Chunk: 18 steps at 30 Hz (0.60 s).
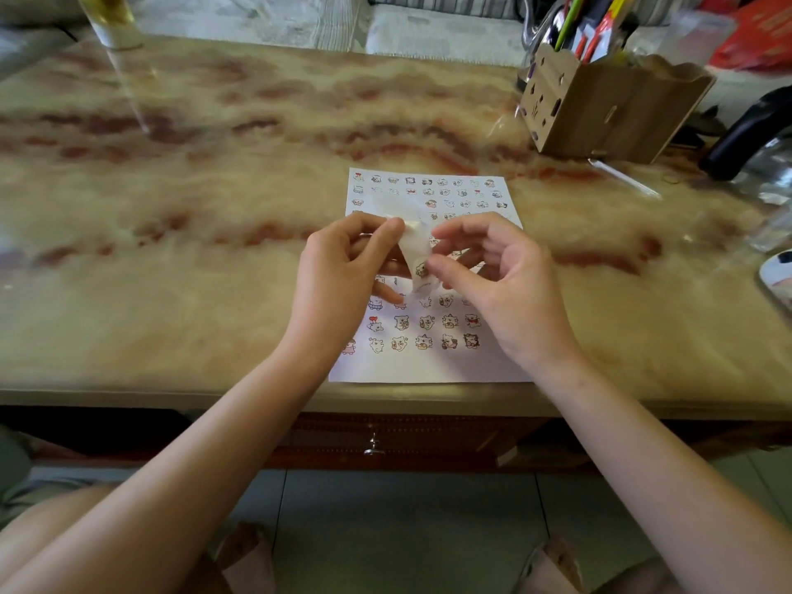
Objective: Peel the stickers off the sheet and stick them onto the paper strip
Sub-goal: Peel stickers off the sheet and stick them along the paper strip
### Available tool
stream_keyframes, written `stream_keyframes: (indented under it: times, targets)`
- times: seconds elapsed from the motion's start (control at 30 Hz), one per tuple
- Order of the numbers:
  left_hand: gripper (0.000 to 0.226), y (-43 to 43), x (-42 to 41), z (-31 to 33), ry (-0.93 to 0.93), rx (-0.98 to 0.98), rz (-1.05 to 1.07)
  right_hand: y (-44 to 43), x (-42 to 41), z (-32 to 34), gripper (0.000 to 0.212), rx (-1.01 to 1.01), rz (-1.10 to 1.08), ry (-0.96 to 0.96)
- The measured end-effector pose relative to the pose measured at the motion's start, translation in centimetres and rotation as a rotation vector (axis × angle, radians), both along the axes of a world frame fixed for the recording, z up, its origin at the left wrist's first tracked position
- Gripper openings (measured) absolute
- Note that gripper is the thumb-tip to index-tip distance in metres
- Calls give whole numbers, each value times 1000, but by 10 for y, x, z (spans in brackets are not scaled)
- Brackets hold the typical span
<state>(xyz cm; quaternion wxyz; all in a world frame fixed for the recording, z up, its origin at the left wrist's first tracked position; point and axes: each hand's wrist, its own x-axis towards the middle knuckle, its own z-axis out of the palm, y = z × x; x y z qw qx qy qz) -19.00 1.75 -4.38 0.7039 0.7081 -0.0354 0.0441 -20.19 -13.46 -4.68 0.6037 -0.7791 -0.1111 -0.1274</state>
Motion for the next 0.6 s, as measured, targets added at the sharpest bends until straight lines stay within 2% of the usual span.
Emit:
stream_keyframes:
  times: [0.17, 0.37, 0.6]
  targets:
    - [22, -1, 0, 1, 26, -15, -38, -2, 3, -1, 15, -51, -43, -36]
    - [9, -1, -1, -2, 0, 110, -83, -6, 5, 0, 15, -20, -59, -21]
    - [8, -2, -1, -3, -24, 91, -80, -6, 4, -1, 9, -43, -47, -9]
